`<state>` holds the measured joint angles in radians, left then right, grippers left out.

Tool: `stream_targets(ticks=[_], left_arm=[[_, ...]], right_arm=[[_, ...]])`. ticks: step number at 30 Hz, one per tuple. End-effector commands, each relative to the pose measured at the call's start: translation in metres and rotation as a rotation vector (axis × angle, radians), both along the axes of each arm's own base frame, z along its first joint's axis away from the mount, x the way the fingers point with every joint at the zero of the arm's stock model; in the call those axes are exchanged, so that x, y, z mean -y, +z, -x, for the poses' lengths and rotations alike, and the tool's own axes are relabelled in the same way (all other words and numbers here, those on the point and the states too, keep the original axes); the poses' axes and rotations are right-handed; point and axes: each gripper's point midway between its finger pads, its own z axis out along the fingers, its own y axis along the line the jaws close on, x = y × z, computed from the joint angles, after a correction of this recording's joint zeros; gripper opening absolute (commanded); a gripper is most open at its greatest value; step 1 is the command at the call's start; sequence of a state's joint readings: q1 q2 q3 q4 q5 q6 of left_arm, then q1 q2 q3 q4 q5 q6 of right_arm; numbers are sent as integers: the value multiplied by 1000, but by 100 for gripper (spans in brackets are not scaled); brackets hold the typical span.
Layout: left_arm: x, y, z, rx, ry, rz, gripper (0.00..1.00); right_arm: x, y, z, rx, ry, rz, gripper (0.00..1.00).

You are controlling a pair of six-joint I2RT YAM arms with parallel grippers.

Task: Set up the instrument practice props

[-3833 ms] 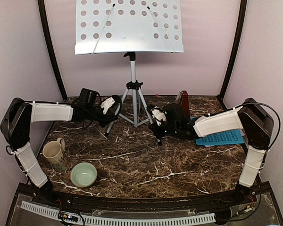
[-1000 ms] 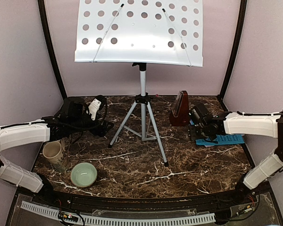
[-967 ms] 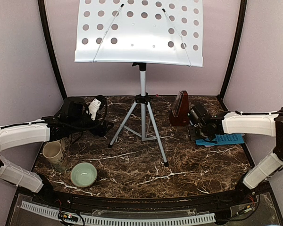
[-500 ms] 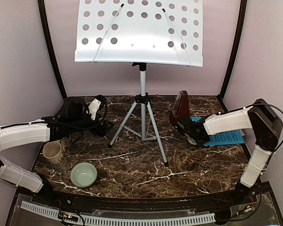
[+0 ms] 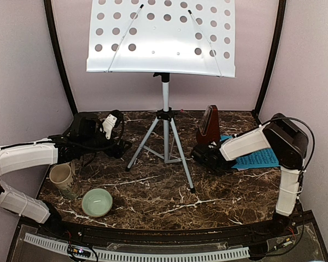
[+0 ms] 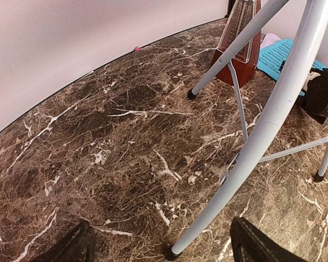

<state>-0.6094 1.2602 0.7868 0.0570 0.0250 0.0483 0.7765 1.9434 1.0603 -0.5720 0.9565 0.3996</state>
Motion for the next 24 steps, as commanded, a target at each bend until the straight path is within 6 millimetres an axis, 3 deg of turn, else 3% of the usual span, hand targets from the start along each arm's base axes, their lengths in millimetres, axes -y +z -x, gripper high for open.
stream_targets(ticks=[1,8,14,15,17,24], left_arm=[[3,20,-7,53,0,18,88],[3,25,-9,66,3,13,87],[2,27,-9,75,3,12,87],[2,29,-9,77,3,14,88],[2,33,-8,81,4,19,87],[0,47,-3,104,-3,37,87]], right_arm=[[19,-23,14,-83,-9,105,49],[25,-38,15,-122,-17,118,42],[20,-35,10,-121,-2,103,18],[19,-33,9,-120,1,100,10],[15,-26,7,-108,7,90,0],[-6,21,7,-43,47,-37,0]])
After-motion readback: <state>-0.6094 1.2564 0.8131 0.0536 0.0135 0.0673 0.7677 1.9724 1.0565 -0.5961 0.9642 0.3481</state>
